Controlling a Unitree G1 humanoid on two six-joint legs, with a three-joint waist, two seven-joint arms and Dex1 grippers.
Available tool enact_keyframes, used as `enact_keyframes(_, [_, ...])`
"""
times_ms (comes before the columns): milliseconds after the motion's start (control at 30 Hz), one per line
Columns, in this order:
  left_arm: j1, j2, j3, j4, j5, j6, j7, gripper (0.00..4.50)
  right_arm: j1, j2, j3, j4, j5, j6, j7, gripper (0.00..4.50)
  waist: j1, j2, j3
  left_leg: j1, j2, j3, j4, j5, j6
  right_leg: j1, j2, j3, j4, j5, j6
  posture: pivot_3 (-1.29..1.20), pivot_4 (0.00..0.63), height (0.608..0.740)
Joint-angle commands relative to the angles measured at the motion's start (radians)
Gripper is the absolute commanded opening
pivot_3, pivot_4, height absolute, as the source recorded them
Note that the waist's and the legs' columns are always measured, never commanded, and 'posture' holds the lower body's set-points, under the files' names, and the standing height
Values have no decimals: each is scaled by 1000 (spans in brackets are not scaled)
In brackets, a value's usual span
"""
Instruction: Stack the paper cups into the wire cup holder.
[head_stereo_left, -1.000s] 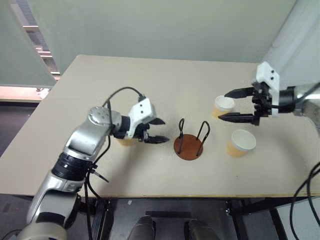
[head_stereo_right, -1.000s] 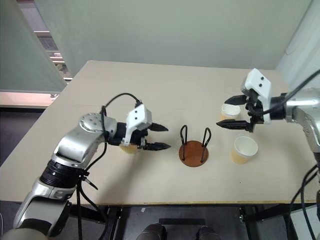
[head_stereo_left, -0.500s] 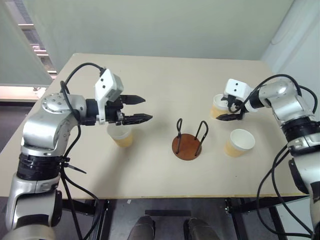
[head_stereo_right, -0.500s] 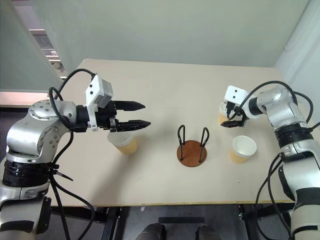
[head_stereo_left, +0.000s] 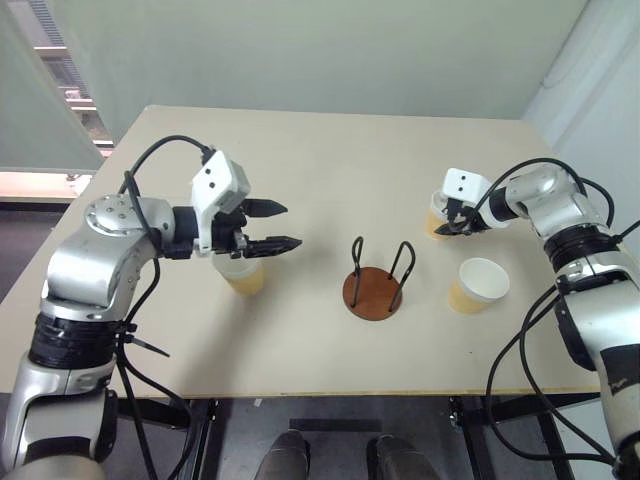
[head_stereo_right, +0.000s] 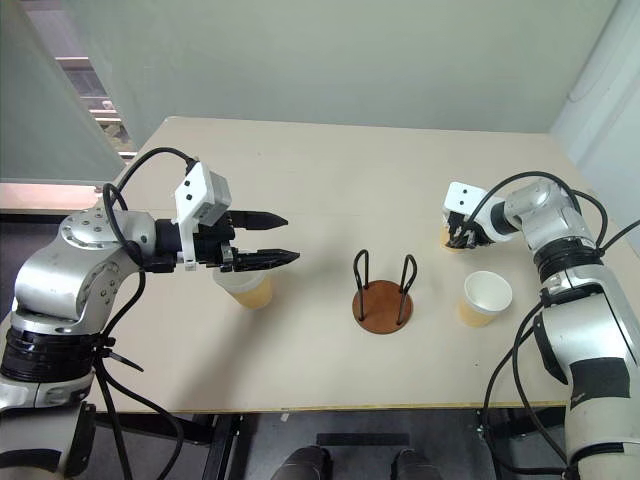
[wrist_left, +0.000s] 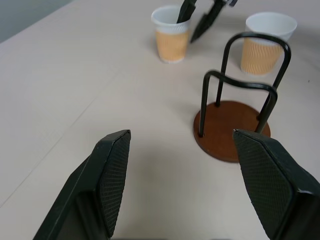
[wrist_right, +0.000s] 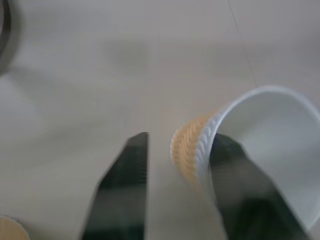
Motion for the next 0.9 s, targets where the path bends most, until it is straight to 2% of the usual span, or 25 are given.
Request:
enact_keyframes(33, [-5, 17, 7, -13, -2, -24, -10, 3519, -19, -26, -57, -51, 24, 13, 47, 169, 0, 0, 0, 0, 0, 0, 0, 0, 0, 0, 0, 0, 0, 0, 0, 0, 150, 740])
enact_keyframes(67, [-5, 20, 8, -13, -5, -25, -13, 3519, -15, -37, -71, -83, 41, 28, 79, 34, 0, 0, 0, 0, 0, 0, 0, 0, 0, 0, 0, 0, 0, 0, 0, 0, 150, 740])
enact_keyframes(167, [2, 35, 18, -21, -20, -23, -28, 3519, 16, -96, -118, -280, 110, 118, 213, 34, 0, 0, 0, -1, 0, 0, 0, 0, -1, -1, 0, 0, 0, 0, -1, 0, 150, 740])
enact_keyframes(300, [24, 56, 29, -36, -39, -20, -54, 3519, 63, -191, -180, -717, 253, 354, 375, 34, -1, 0, 0, -2, 0, 0, -1, 3, -8, -1, 0, -1, 0, -2, -3, 0, 150, 740])
enact_keyframes(367, [32, 63, 26, -43, -46, -24, -67, 3519, 69, -221, -198, -948, 344, 505, 425, 34, -3, 0, 0, -2, 1, 1, -1, 5, -13, -2, 1, -1, 0, -2, -4, 0, 150, 740])
enact_keyframes(467, [29, 62, 20, -42, -51, -28, -81, 3519, 80, -242, -199, -1166, 431, 647, 442, 34, -6, 0, 0, -1, 2, 1, -2, 5, -13, -1, 3, -1, -1, -3, -6, 0, 150, 740])
enact_keyframes(600, [3, 58, 3, -22, -45, -40, -95, 3519, 107, -218, -165, -1315, 477, 728, 396, 34, -8, 0, 0, 0, 2, 0, -1, 5, -11, 0, 3, -1, 0, -3, -5, 0, 150, 740])
enact_keyframes(667, [-7, 57, -4, -13, -40, -44, -99, 3519, 120, -206, -150, -1339, 484, 737, 378, 34, -7, 0, 0, 2, 2, 0, 1, 2, -4, 1, 3, -1, 1, -3, -4, 0, 150, 740])
enact_keyframes(900, [-16, 65, -9, -12, -39, -44, -97, 3519, 158, -208, -79, -1285, 426, 628, 356, 34, -8, 0, 0, 4, 2, -1, 1, 4, -2, 2, 3, -1, 2, 1, -5, 0, 150, 740])
